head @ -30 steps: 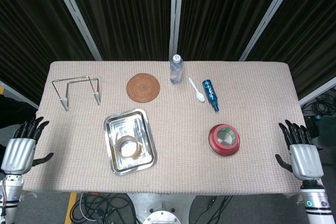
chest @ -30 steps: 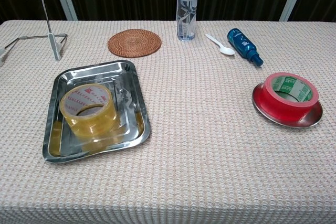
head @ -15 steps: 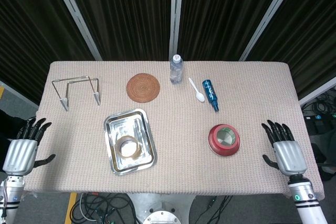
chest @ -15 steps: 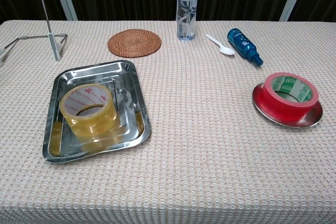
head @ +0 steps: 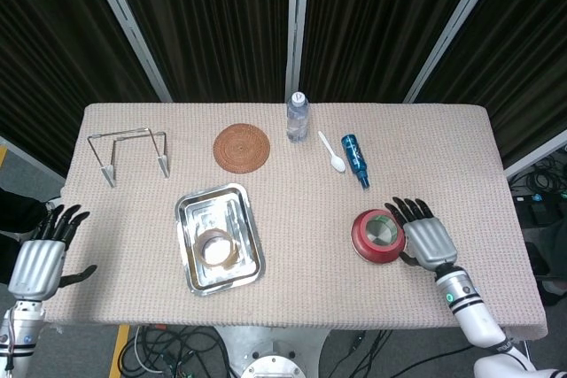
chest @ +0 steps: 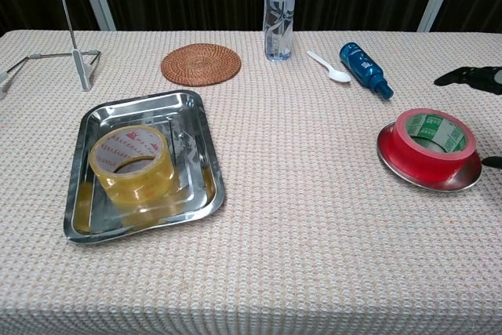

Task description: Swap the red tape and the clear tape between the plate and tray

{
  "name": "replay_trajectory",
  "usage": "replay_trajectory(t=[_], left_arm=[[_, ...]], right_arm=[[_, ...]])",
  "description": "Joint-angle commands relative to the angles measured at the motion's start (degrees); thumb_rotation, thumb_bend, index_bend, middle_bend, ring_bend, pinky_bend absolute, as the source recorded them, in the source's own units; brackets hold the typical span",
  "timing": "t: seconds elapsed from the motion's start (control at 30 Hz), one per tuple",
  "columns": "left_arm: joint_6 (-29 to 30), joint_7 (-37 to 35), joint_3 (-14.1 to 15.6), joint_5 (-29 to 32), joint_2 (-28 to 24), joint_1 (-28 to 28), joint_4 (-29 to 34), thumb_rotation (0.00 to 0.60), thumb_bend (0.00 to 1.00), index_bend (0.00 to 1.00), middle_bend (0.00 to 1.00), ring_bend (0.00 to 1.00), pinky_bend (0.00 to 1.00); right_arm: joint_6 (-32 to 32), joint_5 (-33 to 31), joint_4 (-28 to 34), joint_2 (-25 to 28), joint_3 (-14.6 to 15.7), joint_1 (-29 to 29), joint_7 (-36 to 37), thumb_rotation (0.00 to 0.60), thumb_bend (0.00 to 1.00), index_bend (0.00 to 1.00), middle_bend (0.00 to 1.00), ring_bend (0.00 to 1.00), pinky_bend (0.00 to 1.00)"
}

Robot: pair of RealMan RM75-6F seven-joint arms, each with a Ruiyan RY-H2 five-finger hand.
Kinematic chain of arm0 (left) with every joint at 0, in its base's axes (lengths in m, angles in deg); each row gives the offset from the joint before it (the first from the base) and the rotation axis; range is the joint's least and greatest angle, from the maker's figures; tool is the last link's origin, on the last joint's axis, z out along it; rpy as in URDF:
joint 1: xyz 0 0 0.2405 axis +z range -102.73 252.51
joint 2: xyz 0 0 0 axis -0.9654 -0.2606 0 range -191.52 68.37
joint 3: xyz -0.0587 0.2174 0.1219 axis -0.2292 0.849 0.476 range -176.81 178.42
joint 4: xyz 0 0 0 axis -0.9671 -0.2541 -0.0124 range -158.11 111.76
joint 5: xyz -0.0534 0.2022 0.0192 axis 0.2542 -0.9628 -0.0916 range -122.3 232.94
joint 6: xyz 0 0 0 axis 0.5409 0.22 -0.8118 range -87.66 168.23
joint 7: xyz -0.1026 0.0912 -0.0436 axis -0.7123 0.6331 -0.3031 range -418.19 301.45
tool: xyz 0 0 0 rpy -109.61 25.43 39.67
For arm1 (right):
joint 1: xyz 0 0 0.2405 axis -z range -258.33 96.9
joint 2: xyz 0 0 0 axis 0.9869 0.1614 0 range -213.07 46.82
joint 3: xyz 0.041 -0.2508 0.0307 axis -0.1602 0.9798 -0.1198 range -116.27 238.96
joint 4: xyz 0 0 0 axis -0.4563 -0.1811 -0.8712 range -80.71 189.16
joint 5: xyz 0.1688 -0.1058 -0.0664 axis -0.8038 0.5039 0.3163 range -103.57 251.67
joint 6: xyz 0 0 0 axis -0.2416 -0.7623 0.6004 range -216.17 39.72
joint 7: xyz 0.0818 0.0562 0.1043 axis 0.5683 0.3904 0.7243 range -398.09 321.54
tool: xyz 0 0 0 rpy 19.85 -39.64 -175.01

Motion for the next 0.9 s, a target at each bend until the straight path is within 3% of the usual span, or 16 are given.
replay_trajectory(t=[0.03,0.3,0.5,0.9], left_arm=[[-0.12,-0.17,0.10,0.08,0.06,0.07,-0.24,0.600,0.06,0.14,0.08,0.00,0.16],[-0.30,-0.66,0.05,0.07,0.44,0.00,-0.96,0.600,0.06,0.14,0.08,0.00,0.16],[-0.37,-0.82,0.10,0.07,0.28,0.05,-1.01,0.600,0.06,0.14,0.08,0.00,0.16],[-0.75,-1.13,0.11,0.23,0.27,-0.02,-1.18,0.600,0.06,0.14,0.08,0.00,0.16]], right_arm=[[-2.05,-2.47,-1.39,-2.00,-0.38,-2.05,-1.83,0.600,0.16,0.00,0.00,0.00,0.00],[-3.48,-4.64,-3.33,-4.51,-0.02,-4.61,-2.60,0.600,0.16,0.00,0.01,0.00,0.00],[-3.03,-4.79,-4.04,-5.11,0.71,-5.19,-2.17,0.600,0.18,0.00,0.12,0.00,0.00],[0.61,-1.55,-5.55,-5.88,1.36,-5.11,0.82,0.600,0.23,0.00,0.35,0.18,0.11]])
